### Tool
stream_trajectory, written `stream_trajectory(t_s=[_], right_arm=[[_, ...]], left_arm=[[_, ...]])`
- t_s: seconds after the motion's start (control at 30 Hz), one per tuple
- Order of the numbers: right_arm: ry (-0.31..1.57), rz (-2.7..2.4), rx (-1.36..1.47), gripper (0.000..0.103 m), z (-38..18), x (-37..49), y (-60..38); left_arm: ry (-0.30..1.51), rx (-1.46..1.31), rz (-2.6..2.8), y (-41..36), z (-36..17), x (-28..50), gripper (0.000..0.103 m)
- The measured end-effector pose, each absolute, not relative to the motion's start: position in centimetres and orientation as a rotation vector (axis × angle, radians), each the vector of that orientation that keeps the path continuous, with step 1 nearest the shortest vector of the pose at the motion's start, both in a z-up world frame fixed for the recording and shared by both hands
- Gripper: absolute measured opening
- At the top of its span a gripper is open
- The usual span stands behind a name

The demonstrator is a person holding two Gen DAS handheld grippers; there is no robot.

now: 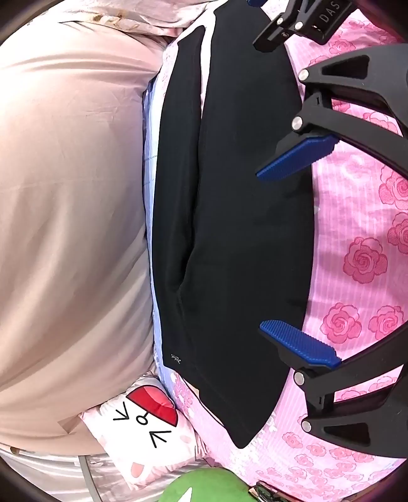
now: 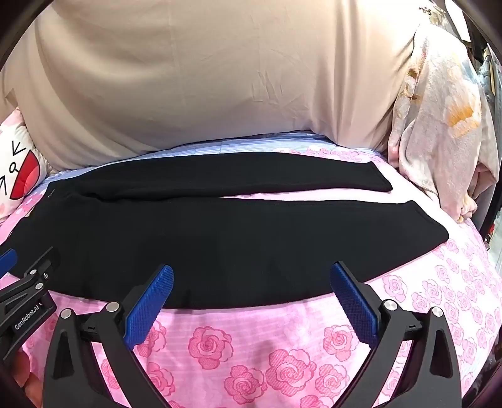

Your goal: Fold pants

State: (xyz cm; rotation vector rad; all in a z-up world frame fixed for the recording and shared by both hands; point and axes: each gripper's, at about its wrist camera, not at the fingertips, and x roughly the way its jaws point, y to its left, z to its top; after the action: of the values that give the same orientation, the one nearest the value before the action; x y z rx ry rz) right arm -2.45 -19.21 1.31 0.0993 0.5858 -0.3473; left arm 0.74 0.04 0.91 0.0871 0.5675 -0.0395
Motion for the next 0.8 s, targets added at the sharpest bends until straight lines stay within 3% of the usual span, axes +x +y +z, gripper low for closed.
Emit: stream_trajectory(t_s=[0.8], right_arm=[[0.584, -0.352, 0.096, 0.098, 0.99, -2.82, -18.95]], left_arm=[[0.543, 0.083, -0.043, 0.22, 0.16, 0.19, 0.088]])
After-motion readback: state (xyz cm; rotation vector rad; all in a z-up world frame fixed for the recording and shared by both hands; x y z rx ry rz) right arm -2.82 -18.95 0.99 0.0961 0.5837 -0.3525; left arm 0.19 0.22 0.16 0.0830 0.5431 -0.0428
